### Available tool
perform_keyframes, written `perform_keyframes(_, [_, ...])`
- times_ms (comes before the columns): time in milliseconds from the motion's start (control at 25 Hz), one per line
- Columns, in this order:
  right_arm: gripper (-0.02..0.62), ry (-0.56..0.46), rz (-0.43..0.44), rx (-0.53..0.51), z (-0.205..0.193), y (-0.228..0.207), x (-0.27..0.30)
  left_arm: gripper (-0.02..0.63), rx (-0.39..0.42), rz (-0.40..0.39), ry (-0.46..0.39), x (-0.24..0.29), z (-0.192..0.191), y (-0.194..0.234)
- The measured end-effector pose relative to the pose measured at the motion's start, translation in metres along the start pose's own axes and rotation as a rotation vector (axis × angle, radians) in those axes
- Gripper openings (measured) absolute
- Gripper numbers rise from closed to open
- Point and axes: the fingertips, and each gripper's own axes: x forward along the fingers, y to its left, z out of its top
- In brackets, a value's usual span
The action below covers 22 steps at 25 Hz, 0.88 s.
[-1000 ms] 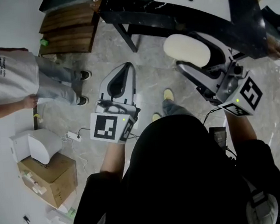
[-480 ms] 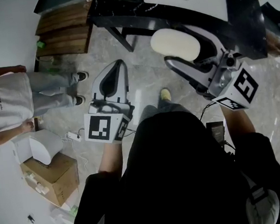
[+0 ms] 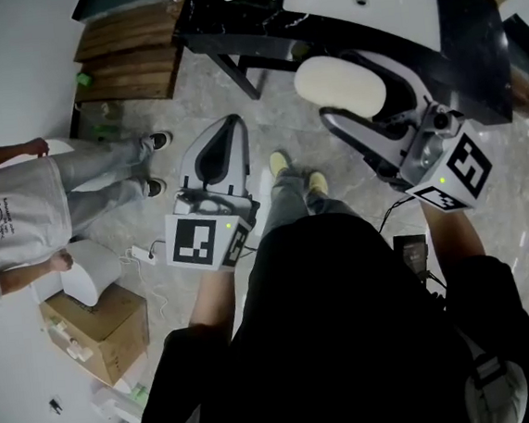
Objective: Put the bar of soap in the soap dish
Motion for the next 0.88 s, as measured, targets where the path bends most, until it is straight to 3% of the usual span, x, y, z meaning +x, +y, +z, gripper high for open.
perform_keyframes(880, [0.281,0.004,-0.049,0.000,-0.008,-0.071,0.098,0.003,-0.011,-0.100,-0.026,0.083,0.016,0.095])
